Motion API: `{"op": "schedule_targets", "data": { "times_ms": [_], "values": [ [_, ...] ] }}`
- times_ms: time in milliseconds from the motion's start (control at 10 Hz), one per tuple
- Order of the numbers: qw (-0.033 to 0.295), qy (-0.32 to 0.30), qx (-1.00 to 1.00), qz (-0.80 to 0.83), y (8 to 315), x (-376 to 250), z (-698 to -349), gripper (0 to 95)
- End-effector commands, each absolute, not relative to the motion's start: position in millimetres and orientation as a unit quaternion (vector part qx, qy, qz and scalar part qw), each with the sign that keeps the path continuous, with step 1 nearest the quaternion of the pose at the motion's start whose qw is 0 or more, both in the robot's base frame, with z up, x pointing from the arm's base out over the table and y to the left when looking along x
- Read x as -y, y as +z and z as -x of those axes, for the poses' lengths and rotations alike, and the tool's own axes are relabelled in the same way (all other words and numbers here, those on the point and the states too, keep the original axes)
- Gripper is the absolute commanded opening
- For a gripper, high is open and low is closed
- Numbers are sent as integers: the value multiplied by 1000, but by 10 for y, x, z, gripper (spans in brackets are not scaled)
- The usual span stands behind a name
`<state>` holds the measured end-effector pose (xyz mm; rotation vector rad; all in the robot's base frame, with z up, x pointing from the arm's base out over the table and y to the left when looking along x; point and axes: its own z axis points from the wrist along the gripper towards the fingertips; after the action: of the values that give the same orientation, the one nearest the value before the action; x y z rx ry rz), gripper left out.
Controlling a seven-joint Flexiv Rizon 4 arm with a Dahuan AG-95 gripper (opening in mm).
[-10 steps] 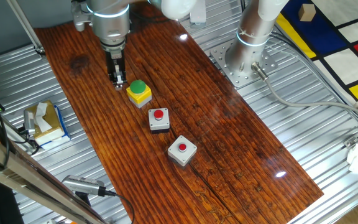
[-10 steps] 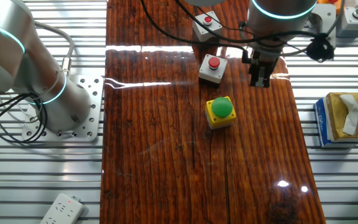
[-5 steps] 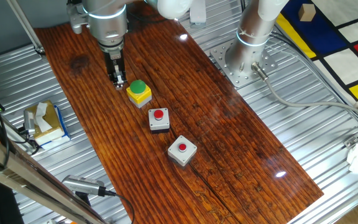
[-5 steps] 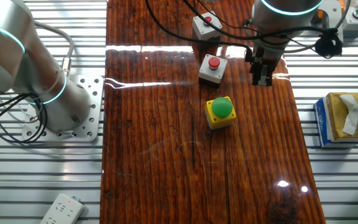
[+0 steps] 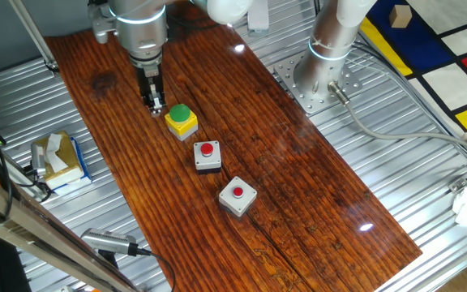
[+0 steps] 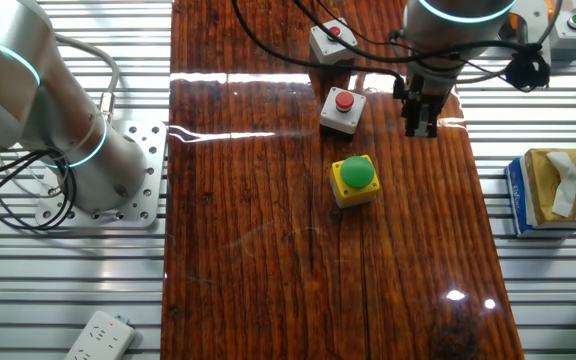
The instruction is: Press three buttons from left to right in sequence
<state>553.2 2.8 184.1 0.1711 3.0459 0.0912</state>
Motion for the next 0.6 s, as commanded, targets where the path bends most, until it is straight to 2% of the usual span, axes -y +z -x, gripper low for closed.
{"op": "schedule_targets", "data": {
  "times_ms": [100,600],
  "values": [
    [46,30,-998,-43,1842,-31,-5530,0],
    [50,27,-997,-56,1871,-40,-5510,0]
  ]
}}
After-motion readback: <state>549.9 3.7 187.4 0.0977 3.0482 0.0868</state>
